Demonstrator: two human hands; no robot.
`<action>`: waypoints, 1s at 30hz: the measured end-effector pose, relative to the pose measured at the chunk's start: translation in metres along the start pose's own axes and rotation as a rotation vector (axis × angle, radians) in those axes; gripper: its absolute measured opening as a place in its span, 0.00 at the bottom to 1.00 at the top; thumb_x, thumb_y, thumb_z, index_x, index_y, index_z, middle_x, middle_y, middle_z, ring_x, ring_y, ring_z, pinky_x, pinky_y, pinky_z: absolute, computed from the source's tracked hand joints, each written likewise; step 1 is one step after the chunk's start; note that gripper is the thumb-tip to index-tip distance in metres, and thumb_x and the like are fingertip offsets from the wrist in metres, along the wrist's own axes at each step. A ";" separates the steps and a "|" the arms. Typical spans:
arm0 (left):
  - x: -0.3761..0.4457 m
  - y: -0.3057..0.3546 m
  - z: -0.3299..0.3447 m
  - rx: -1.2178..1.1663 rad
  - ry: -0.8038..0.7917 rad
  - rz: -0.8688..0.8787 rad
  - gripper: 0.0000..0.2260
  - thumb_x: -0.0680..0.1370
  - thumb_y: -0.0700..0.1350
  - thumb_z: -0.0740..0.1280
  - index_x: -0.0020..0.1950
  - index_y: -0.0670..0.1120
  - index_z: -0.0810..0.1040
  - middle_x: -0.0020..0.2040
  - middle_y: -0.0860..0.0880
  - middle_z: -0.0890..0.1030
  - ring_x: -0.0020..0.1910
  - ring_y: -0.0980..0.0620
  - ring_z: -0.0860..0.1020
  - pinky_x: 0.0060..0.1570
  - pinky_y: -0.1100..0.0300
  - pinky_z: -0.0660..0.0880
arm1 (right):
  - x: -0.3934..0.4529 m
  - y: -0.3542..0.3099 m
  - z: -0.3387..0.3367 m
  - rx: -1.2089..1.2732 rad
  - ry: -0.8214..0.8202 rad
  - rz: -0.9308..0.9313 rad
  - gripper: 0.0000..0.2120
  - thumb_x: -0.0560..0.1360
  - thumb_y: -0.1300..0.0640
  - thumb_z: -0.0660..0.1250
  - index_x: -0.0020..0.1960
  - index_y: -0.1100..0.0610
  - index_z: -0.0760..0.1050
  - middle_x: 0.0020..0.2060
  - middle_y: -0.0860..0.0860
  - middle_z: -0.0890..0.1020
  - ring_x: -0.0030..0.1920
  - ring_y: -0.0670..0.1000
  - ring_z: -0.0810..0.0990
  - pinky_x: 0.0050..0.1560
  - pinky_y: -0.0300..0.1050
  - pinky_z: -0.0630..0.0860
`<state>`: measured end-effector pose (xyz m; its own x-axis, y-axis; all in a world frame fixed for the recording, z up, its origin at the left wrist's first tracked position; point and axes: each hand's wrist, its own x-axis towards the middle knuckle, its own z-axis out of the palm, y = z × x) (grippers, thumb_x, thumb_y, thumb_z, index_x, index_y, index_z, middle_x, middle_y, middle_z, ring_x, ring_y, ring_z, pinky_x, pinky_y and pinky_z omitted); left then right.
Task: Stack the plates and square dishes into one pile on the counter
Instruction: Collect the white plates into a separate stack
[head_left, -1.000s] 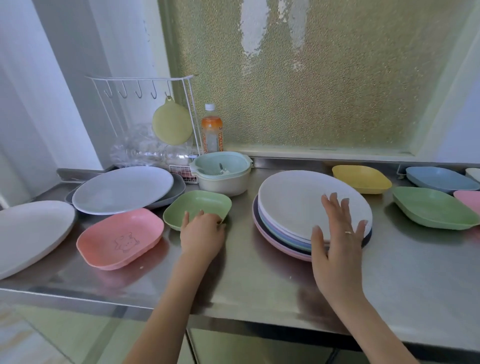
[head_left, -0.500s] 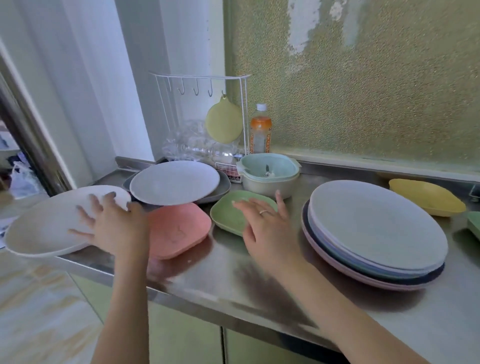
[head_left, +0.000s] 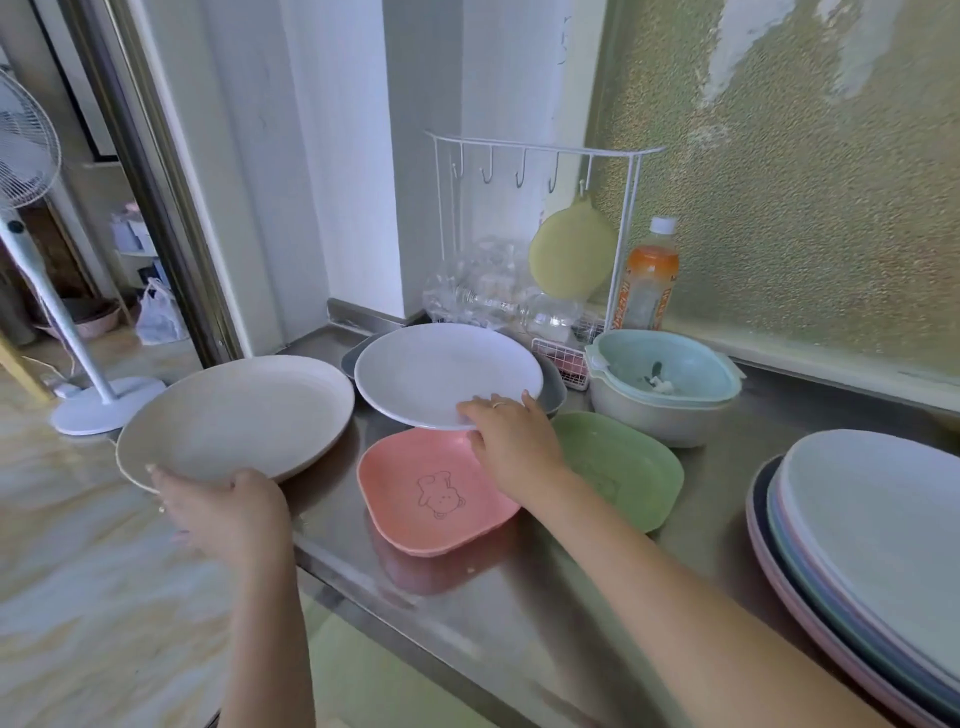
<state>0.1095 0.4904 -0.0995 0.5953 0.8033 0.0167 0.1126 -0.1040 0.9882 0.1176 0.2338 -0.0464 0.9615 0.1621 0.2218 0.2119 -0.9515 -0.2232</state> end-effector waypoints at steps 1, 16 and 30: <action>-0.013 0.016 0.018 -0.049 0.039 0.021 0.33 0.72 0.35 0.58 0.76 0.43 0.54 0.73 0.39 0.64 0.72 0.41 0.64 0.70 0.45 0.62 | 0.000 -0.001 0.000 0.020 0.014 0.006 0.18 0.77 0.66 0.55 0.64 0.55 0.72 0.70 0.55 0.71 0.72 0.55 0.64 0.73 0.53 0.47; -0.028 0.023 0.021 0.205 -0.039 0.046 0.32 0.75 0.39 0.59 0.77 0.42 0.49 0.75 0.32 0.44 0.74 0.33 0.43 0.72 0.42 0.45 | -0.039 0.002 -0.033 -0.068 0.448 -0.042 0.21 0.66 0.71 0.58 0.52 0.56 0.81 0.45 0.54 0.85 0.47 0.58 0.81 0.59 0.53 0.72; -0.275 0.092 0.061 -0.249 -0.923 0.637 0.17 0.75 0.46 0.57 0.61 0.48 0.77 0.54 0.54 0.82 0.54 0.60 0.77 0.51 0.72 0.68 | -0.203 0.075 -0.118 -0.249 0.783 0.269 0.20 0.66 0.74 0.66 0.51 0.57 0.83 0.43 0.56 0.85 0.46 0.60 0.83 0.56 0.58 0.75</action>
<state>0.0053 0.2241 -0.0228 0.8555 -0.1004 0.5080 -0.5176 -0.1361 0.8447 -0.0826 0.0987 0.0036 0.5568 -0.2166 0.8019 -0.1382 -0.9761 -0.1678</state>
